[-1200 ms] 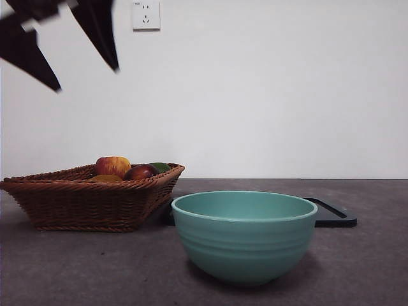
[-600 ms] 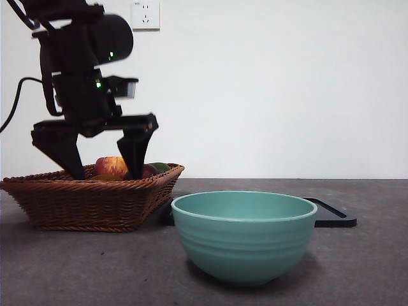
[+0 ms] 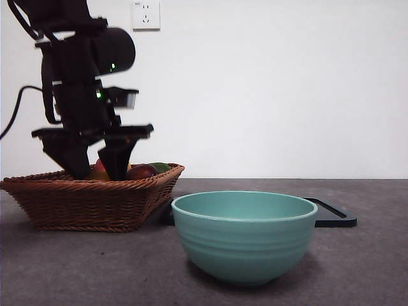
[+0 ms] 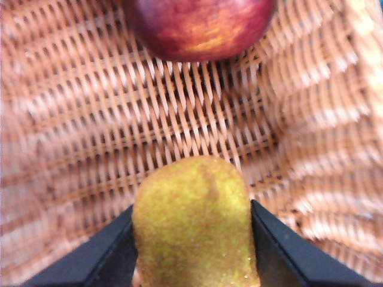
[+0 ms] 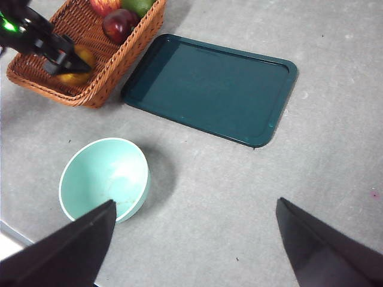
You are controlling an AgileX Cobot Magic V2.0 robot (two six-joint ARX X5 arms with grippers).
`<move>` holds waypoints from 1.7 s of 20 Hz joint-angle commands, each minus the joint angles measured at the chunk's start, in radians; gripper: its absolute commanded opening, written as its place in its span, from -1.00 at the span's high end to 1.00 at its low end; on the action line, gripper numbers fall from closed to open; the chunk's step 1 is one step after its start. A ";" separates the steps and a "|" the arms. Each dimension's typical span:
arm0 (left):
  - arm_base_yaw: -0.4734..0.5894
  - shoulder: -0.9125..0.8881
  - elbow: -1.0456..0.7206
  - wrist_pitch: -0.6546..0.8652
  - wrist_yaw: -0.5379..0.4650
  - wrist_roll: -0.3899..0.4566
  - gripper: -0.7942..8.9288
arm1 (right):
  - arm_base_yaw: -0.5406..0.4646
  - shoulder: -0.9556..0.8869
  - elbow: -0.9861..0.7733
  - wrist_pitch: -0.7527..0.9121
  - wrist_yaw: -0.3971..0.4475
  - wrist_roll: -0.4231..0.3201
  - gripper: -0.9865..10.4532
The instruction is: Pick up the wifruite, put it on the bowl, pick up the plate, put it on desk
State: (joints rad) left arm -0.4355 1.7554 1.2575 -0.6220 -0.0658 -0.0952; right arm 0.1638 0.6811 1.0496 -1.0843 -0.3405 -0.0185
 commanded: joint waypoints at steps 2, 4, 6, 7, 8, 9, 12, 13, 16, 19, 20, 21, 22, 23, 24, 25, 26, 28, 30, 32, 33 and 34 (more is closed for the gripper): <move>-0.026 -0.190 0.026 -0.022 0.002 0.005 0.48 | 0.005 0.004 0.018 0.006 0.000 0.011 0.08; -0.065 -0.322 0.026 -0.083 0.045 0.013 0.48 | 0.005 0.004 0.018 0.006 0.000 0.011 0.08; -0.130 -0.423 0.026 -0.137 0.137 0.012 0.48 | 0.005 0.004 0.018 0.006 0.000 0.011 0.08; -0.176 -0.448 0.026 -0.150 0.173 0.006 0.48 | 0.005 0.004 0.018 0.006 0.000 0.011 0.08; -0.217 -0.452 0.026 -0.152 0.183 0.003 0.48 | 0.005 0.004 0.018 0.006 0.000 0.011 0.08; -0.264 -0.442 0.026 -0.151 0.183 0.003 0.48 | 0.005 0.003 0.018 0.006 0.000 0.011 0.08; -0.378 -0.373 0.026 -0.140 0.182 0.001 0.48 | 0.005 0.003 0.019 0.006 0.000 0.014 0.08; -0.400 -0.346 0.026 -0.137 0.182 0.001 0.48 | 0.005 0.003 0.018 0.006 0.000 0.014 0.08; -0.457 -0.250 0.026 -0.106 0.178 0.002 0.48 | 0.005 0.003 0.018 0.006 0.000 0.015 0.08; -0.496 -0.149 0.026 -0.049 0.177 0.002 0.48 | 0.005 0.003 0.018 0.006 0.000 0.015 0.08; -0.506 -0.116 0.026 -0.035 0.175 0.002 0.48 | 0.005 0.003 0.018 0.006 0.000 0.015 0.08; -0.517 -0.086 0.026 -0.027 0.162 0.005 0.48 | 0.005 0.003 0.018 0.006 0.000 0.015 0.08; -0.525 -0.055 0.026 -0.019 0.142 0.005 0.48 | 0.005 0.003 0.018 0.006 0.000 0.015 0.08; -0.532 -0.027 0.026 -0.013 0.125 0.008 0.48 | 0.005 0.003 0.018 0.006 0.000 0.015 0.08; -0.536 -0.003 0.026 -0.008 0.117 0.008 0.48 | 0.005 0.003 0.018 0.006 0.000 0.015 0.08; -0.541 0.018 0.026 -0.004 0.116 0.009 0.48 | 0.005 0.003 0.018 0.006 0.000 0.015 0.08; -0.547 0.038 0.026 0.000 0.115 0.009 0.48 | 0.005 0.003 0.019 0.006 0.000 0.015 0.08; -0.550 0.066 0.026 0.009 0.110 0.009 0.48 | 0.005 0.003 0.018 0.006 0.000 0.015 0.08; -0.554 0.084 0.026 0.016 0.110 0.009 0.45 | 0.005 0.003 0.019 0.006 0.000 0.015 0.08; -0.555 0.093 0.026 0.016 0.110 0.008 0.39 | 0.005 0.003 0.019 0.006 0.000 0.015 0.08; -0.555 0.095 0.026 0.014 0.110 0.008 0.26 | 0.005 0.003 0.019 0.006 0.000 0.015 0.08; -0.555 0.096 0.026 0.012 0.110 0.008 0.17 | 0.005 0.003 0.018 0.006 0.000 0.015 0.08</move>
State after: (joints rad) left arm -0.9771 1.8259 1.2617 -0.6128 0.0483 -0.0917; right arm 0.1638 0.6811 1.0496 -1.0843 -0.3405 -0.0109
